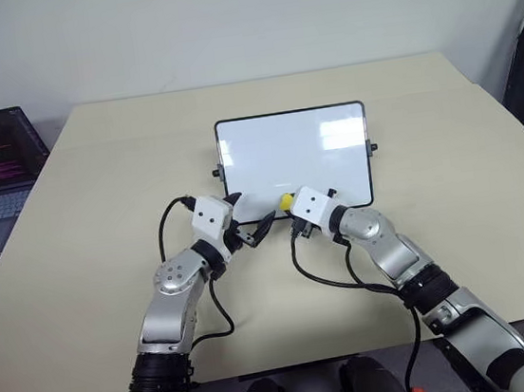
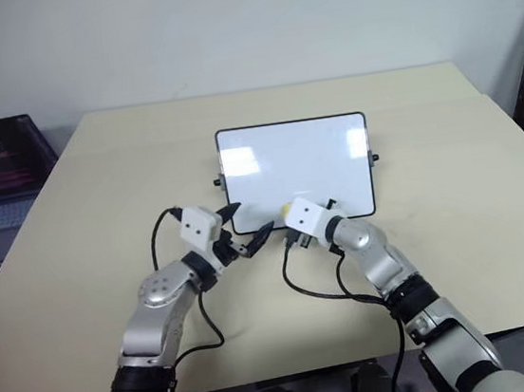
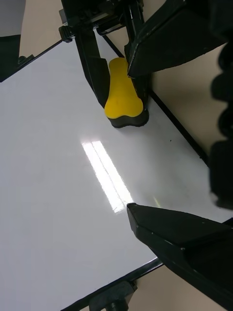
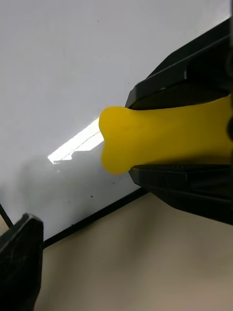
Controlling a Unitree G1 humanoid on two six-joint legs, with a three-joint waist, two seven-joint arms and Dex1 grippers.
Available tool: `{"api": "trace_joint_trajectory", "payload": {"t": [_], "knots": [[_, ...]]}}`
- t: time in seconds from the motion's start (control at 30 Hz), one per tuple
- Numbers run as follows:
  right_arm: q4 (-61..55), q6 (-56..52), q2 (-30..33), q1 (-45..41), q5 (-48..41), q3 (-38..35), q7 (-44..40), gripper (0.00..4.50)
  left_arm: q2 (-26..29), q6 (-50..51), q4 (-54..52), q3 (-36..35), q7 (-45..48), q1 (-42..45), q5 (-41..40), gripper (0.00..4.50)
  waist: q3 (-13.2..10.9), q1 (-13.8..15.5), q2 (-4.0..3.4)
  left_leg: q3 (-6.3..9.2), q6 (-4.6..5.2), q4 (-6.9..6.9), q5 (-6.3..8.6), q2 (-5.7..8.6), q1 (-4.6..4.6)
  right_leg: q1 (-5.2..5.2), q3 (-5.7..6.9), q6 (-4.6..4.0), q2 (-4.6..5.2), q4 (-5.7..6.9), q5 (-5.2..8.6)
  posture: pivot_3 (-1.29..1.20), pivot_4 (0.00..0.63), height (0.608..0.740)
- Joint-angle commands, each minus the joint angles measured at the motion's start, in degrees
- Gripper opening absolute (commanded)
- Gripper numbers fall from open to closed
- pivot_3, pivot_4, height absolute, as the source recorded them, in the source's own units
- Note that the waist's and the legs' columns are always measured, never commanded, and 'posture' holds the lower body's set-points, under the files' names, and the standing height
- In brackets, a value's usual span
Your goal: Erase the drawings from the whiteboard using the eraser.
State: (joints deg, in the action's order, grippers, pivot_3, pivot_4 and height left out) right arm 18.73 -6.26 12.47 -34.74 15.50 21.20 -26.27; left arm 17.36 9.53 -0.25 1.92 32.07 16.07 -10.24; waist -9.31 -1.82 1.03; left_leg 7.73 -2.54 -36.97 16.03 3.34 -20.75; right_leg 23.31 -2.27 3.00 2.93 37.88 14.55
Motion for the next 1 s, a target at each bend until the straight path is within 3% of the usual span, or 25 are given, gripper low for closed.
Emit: {"api": "trace_joint_trajectory", "payload": {"t": [0.03,0.23,0.4,0.8,1.0], "knots": [[-5.13,-1.72,0.72,-0.04,-2.01,-3.87,0.11,1.33,0.15,-1.48,-1.52,-0.35,0.23,0.69,-0.38,4.5,-0.01,0.02,0.0,0.0,0.0,0.0,0.0,0.0,-0.02,0.01,0.0,0.0,0.0,-0.01,0.0,0.0,0.15,0.74],[-13.63,-4.65,0.51,-1.47,-5.78,-9.37,0.93,1.33,-0.21,-2.19,-0.02,-0.09,0.55,2.17,-0.32,4.5,-0.03,-0.02,0.0,-0.02,-0.06,0.03,-0.03,-0.03,-0.11,0.12,-0.01,0.0,0.05,-0.08,0.0,0.0,0.15,0.74],[-13.18,-5.81,0.17,-3.78,-6.13,-11.05,2.66,1.33,-0.4,-2.67,0.78,0.29,0.98,2.62,-0.25,4.5,-0.03,-0.03,0.0,-0.04,-0.06,0.04,-0.03,-0.03,-0.11,0.12,-0.03,0.0,0.09,-0.11,0.0,0.0,0.15,0.74],[-2.6,-6.6,2.45,-6.15,-0.07,-6.07,3.34,1.33,-0.26,-2.59,0.35,0.02,0.92,2.36,-0.25,4.5,-0.03,-0.06,-0.01,-0.05,-0.05,0.05,-0.03,-0.02,-0.12,0.14,-0.04,0.0,0.09,-0.11,0.0,0.0,0.15,0.74],[-3.77,-6.58,2.77,-4.3,1.51,-3.68,2.02,1.33,-0.53,-2.46,0.2,0.31,0.66,2.37,-0.11,4.5,-0.02,-0.1,-0.01,-0.06,-0.03,0.03,-0.02,-0.02,-0.09,0.12,-0.05,0.0,0.08,-0.08,0.0,0.0,0.15,0.74]]}}
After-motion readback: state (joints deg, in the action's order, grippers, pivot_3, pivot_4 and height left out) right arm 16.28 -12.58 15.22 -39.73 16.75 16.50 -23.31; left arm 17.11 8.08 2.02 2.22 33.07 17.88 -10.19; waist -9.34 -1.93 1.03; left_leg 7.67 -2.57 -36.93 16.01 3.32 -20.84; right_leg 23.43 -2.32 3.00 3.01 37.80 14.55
